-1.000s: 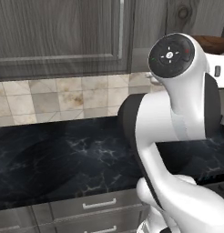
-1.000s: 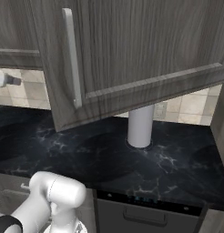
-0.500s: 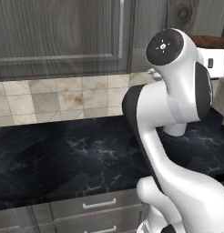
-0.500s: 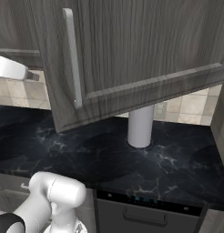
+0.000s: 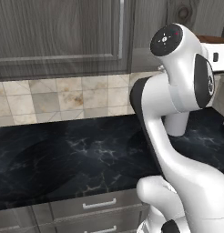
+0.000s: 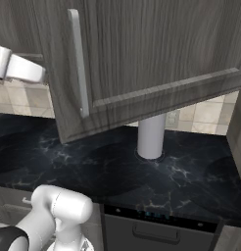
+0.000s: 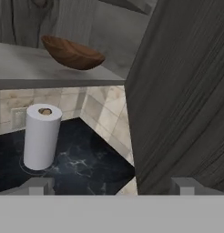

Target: Move the bowls from the cabinet to the plates on the dining table.

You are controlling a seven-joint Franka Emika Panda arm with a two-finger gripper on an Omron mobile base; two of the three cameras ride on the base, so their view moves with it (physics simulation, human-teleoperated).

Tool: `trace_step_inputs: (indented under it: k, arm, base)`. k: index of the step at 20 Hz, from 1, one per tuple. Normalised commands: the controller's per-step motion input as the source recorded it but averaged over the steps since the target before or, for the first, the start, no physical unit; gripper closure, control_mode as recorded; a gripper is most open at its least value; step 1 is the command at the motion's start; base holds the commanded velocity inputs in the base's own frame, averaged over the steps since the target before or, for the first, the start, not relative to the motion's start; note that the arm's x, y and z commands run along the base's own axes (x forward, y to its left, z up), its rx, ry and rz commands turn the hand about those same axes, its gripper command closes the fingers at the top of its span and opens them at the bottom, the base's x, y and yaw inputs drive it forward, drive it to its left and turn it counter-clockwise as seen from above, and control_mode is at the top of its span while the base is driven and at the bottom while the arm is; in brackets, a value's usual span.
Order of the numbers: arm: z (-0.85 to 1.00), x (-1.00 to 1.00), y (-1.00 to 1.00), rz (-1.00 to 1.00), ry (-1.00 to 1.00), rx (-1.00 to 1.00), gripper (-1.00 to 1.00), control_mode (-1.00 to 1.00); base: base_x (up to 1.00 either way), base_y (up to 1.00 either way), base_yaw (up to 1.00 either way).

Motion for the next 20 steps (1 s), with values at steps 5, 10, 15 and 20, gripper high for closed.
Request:
trace_step_inputs:
  k: [5,10,15,20]
  arm:
    - [0.00,0.23,-0.26,-0.07,0.06,-0.02,-1.00,-1.00]
    - [0.00,0.18,-0.26,-0.06,0.04,-0.01,-1.00,-1.00]
    - [0.00,0.09,-0.27,-0.04,0.02,0.00,-1.00,-1.00]
    - [0.02,-0.67,-0.37,-0.16,-0.03,0.00,-1.00,-1.00]
  base:
    - [0.00,0.00,0.00]
    - [0.00,0.00,0.00]
    - [0.00,0.00,0.00]
    - [0.00,0.00,0.00]
